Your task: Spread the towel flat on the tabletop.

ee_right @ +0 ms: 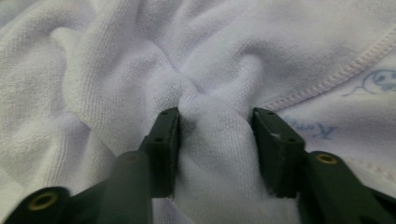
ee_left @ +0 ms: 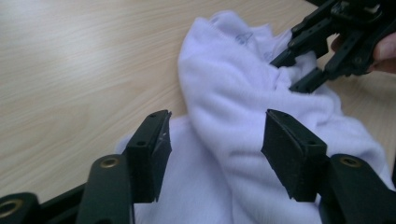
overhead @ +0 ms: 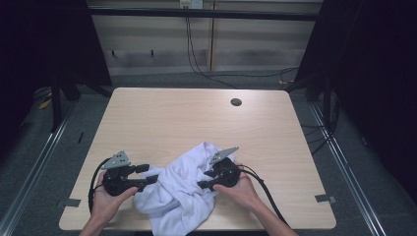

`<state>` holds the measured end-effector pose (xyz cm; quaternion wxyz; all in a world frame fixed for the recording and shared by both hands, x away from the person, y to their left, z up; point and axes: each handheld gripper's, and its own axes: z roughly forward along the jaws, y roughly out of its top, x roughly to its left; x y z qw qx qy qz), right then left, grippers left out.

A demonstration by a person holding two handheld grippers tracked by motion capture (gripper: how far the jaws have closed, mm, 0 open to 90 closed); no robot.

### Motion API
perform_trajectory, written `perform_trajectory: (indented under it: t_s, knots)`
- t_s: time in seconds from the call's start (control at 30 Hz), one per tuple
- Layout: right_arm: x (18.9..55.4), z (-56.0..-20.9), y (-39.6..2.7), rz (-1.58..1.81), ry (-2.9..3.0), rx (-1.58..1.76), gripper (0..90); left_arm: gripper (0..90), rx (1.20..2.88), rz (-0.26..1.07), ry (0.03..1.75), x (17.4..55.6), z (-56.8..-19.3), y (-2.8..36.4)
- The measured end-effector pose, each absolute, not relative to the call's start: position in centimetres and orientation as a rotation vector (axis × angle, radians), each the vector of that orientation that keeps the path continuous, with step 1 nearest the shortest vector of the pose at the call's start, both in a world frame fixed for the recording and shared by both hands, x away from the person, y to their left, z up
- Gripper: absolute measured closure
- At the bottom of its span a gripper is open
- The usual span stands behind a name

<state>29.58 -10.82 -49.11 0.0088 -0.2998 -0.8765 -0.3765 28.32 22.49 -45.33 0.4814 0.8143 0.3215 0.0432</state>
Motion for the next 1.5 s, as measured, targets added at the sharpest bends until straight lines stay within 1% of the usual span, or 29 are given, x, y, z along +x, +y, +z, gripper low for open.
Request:
perform_trajectory:
  t_s: [0.07, 0.17, 0.23, 0.37, 0.43, 0.57, 0.63, 0.67, 0.73, 0.77, 0.8, 0.83, 0.87, 0.9, 0.93, 0.97, 1.03, 1.2, 1.3, 1.4, 1.5]
  knots:
    - [29.5, -48.4, -11.2, -1.187, -2.741, -0.923, 43.9, 44.9, 2.014, 0.09, 0.758, 28.9, -44.9, 21.7]
    - [30.2, -46.8, -13.3, -1.316, -2.671, -0.986, 45.7, 44.8, 2.039, 0.068, 0.745, 30.5, -44.6, 20.4]
    - [31.2, -46.3, -14.8, -1.33, -2.679, -1.082, 47.5, 45.0, 2.042, 0.035, 0.739, 31.7, -44.6, 19.3]
    - [33.5, -47.1, -16.1, -1.279, -2.744, -1.189, 48.9, 48.2, 2.08, -0.007, 0.724, 33.6, -45.3, 16.9]
    - [34.1, -47.8, -15.8, -1.267, -2.743, -1.206, 48.4, 53.1, 2.091, -0.042, 0.735, 34.4, -46.1, 16.0]
    - [34.8, -49.2, -15.2, -1.251, -2.724, -1.214, 44.9, 51.7, 2.15, -0.025, 0.761, 34.8, -47.6, 14.9]
    - [35.0, -49.5, -15.1, -1.268, -2.707, -1.223, 41.9, 45.6, 2.163, -0.037, 0.772, 34.8, -48.1, 14.8]
    - [35.1, -49.6, -15.0, -1.269, -2.709, -1.21, 39.9, 44.0, 2.16, -0.042, 0.777, 34.8, -48.5, 14.7]
    - [34.9, -49.8, -14.7, -1.263, -2.727, -1.177, 35.6, 44.5, 2.171, -0.049, 0.79, 34.8, -49.3, 14.5]
    - [34.8, -49.8, -14.5, -1.25, -2.75, -1.173, 35.0, 44.3, 2.165, -0.058, 0.791, 34.8, -49.5, 14.4]
    - [34.6, -49.8, -14.2, -1.248, -2.777, -1.162, 37.4, 47.9, 2.163, -0.064, 0.772, 34.8, -49.5, 14.4]
    - [34.4, -49.8, -13.9, -1.215, -2.828, -1.175, 41.9, 53.9, 2.156, -0.041, 0.76, 34.8, -49.3, 14.4]
    - [34.2, -49.7, -13.6, -1.195, -2.885, -1.171, 46.0, 61.1, 2.145, -0.032, 0.752, 34.7, -49.2, 14.5]
    - [34.0, -49.7, -13.4, -1.185, -2.914, -1.161, 52.1, 69.1, 2.138, -0.018, 0.747, 34.6, -49.0, 14.6]
    - [33.9, -49.6, -13.3, -1.175, -2.933, -1.168, 63.3, 73.4, 2.131, -0.003, 0.744, 34.5, -48.9, 14.5]
    - [33.9, -49.6, -13.3, -1.185, -2.93, -1.168, 67.8, 76.7, 2.129, 0.003, 0.739, 34.4, -48.8, 14.5]
    - [33.9, -49.5, -13.4, -1.19, -2.922, -1.177, 76.7, 79.6, 2.11, 0.013, 0.74, 34.3, -48.4, 14.7]
    - [34.2, -49.2, -14.4, -1.239, -2.836, -1.211, 79.6, 82.0, 2.022, 0.021, 0.742, 34.3, -47.0, 16.4]
    - [34.3, -48.4, -15.2, -1.304, -2.801, -1.241, 79.8, 83.1, 2.002, 0.049, 0.751, 34.4, -46.5, 17.3]
    - [34.3, -47.2, -15.8, -1.351, -2.785, -1.25, 80.1, 83.0, 1.949, 0.037, 0.752, 34.4, -45.9, 18.0]
    - [34.2, -46.2, -16.3, -1.371, -2.798, -1.284, 83.1, 83.1, 1.929, 0.071, 0.742, 34.1, -44.9, 18.3]
